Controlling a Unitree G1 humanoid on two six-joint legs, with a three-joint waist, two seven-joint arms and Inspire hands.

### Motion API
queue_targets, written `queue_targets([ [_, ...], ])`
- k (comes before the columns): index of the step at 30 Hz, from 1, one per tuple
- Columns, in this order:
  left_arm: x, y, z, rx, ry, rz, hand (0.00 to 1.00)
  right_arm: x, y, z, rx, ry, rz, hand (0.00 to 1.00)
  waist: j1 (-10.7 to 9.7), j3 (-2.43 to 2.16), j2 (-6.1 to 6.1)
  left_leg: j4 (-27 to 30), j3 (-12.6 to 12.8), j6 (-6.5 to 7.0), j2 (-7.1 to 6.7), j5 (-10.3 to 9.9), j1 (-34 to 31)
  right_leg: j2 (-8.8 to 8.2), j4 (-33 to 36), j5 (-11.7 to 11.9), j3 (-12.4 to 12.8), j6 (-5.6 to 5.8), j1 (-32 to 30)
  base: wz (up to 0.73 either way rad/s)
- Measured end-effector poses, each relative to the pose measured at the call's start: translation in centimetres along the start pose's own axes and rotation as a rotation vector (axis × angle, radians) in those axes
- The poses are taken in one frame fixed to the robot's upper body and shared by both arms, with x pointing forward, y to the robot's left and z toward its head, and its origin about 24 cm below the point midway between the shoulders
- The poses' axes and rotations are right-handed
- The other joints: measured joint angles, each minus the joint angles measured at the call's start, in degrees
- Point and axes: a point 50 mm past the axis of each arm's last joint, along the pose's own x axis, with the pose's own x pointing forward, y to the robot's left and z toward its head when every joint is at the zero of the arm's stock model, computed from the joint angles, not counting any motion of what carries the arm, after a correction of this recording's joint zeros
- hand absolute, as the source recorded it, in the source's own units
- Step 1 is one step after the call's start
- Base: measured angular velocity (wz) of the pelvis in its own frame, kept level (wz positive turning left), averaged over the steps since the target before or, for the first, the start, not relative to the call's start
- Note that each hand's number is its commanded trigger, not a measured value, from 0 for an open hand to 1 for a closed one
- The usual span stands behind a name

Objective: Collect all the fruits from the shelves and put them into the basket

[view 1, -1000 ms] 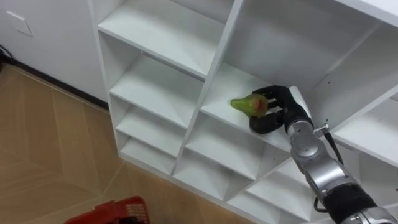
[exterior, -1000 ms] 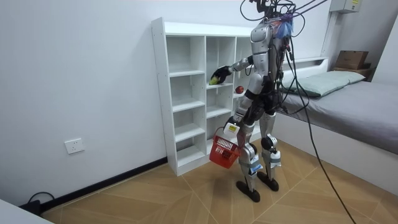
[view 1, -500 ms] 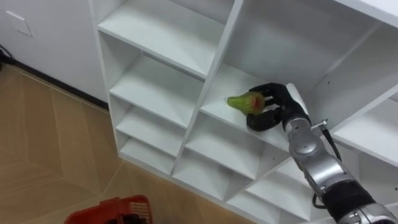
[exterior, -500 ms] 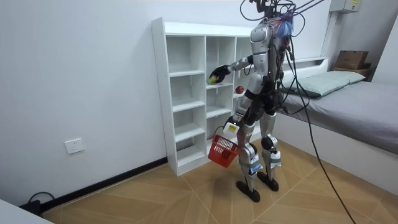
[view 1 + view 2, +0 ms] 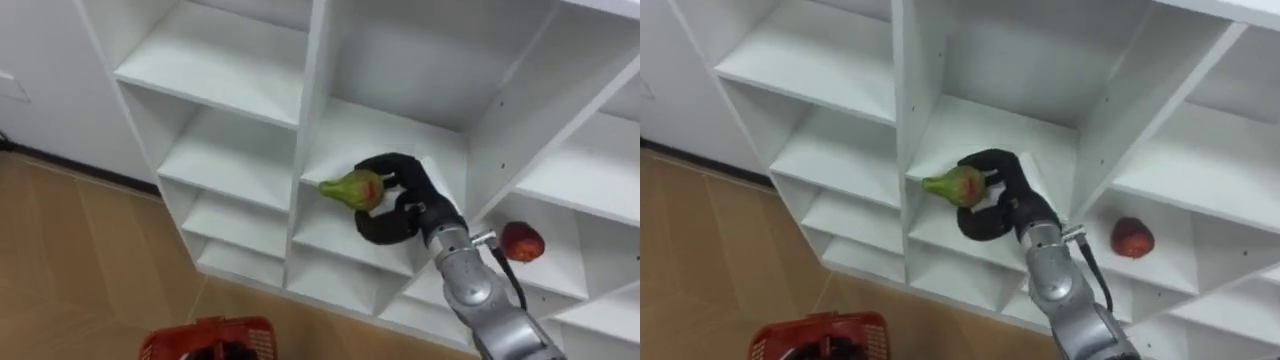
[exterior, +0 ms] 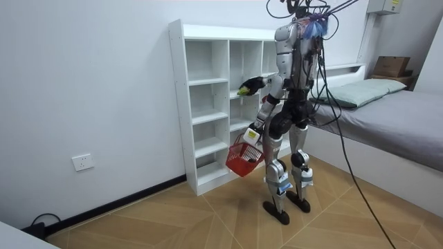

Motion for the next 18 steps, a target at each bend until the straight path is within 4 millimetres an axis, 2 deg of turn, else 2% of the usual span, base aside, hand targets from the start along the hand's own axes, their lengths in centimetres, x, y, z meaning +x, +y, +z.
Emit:
queue_targets([
  [2,0.0,-0.1,0.1,0.016,-0.013,-0.001,1.0,-0.9,0.6,-0.4,0.012,0.011,0.036,1.0,-0.97,0.04,0.06,-0.33,0.33,0.0,0.1,0.0,0.12,0.04,0.02,0.01,0.21,0.01,-0.06,-0.13],
  [4,0.0,-0.2,0.3,0.035,-0.026,-0.008,1.0,-1.7,1.3,-0.5,0.015,0.007,0.083,1.0,-1.36,0.28,0.62,-0.35,2.02,-0.01,0.54,-0.01,-0.03,0.27,0.02,0.25,1.69,0.26,-0.91,-0.34],
  [6,0.1,-0.6,0.5,0.065,-0.034,-0.02,1.0,-2.3,1.6,-0.2,0.005,-0.016,0.107,1.0,-2.14,0.51,1.19,-0.43,2.68,-0.01,0.6,-0.01,-0.27,0.3,0.07,0.27,2.81,0.26,-1.43,-0.26],
  [10,0.3,-1.6,1.2,0.123,-0.052,-0.051,1.0,-2.9,2.3,0.1,-0.021,-0.034,0.17,1.0,-3.36,0.55,2.08,-0.45,4.08,0.01,0.94,0.0,-1.08,0.46,1.08,0.29,4.52,0.27,-3.3,-0.19],
  [18,0.7,-2.4,2.3,0.161,-0.074,-0.071,1.0,-3.2,3.0,-0.6,-0.003,-0.011,0.244,1.0,-4.85,0.65,2.35,-0.81,5.55,0.0,1.47,-0.01,-1.16,0.91,1.15,0.54,6.21,0.09,-4.2,-0.1],
])
